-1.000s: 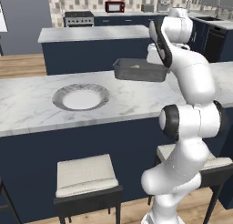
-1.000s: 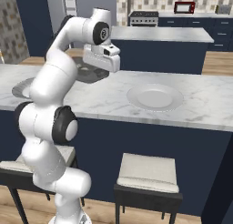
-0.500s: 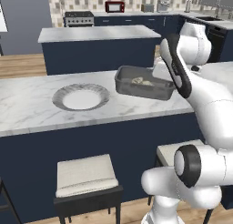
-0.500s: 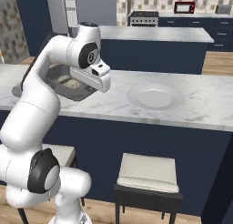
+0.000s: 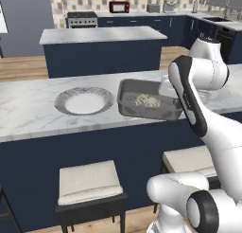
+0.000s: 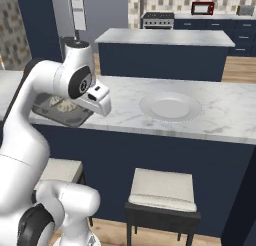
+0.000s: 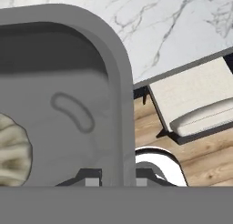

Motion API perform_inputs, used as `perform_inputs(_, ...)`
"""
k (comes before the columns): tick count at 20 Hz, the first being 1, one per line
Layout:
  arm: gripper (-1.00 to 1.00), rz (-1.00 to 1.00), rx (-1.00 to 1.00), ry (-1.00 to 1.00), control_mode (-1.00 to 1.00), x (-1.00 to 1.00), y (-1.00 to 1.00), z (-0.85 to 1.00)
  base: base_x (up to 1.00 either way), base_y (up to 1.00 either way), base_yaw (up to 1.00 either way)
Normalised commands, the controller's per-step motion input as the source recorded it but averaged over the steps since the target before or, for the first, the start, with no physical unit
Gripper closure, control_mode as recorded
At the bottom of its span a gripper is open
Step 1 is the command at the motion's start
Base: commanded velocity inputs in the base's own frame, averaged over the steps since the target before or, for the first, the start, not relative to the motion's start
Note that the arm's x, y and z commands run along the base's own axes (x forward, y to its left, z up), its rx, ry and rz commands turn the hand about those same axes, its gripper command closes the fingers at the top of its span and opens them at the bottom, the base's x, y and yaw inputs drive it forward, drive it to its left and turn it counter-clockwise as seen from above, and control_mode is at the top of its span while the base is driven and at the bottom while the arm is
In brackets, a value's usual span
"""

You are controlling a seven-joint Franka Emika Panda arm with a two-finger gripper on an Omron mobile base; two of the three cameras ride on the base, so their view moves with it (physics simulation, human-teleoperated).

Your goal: Place two dumplings into each of the tupperware containers and then place the containers in the fridge.

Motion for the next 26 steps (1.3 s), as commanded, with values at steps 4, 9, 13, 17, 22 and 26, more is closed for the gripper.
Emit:
perform_inputs(4, 1.0, -0.11, 0.0, 0.04, -1.0, -0.25, 0.03, 0.16, 0.0, 0.0, 0.0)
perform_inputs(9, 1.0, -0.01, 0.0, 0.26, -1.0, 0.03, 0.31, 0.15, 0.0, 0.0, 0.0)
perform_inputs(13, 1.0, 0.11, 0.0, 0.15, -1.0, 0.0, 0.2, 0.0, 0.0, 0.0, 0.0)
perform_inputs(17, 1.0, 0.04, 0.0, 0.02, -1.0, -0.29, 0.01, 0.0, 0.0, 0.0, 0.0)
perform_inputs(22, 1.0, -0.47, 0.04, 0.0, -1.0, -0.4, -0.15, 0.0, 0.0, 0.0, 0.0)
perform_inputs(26, 1.0, -0.61, 0.01, 0.0, -1.0, -0.27, -0.03, 0.0, 0.0, 0.0, 0.0)
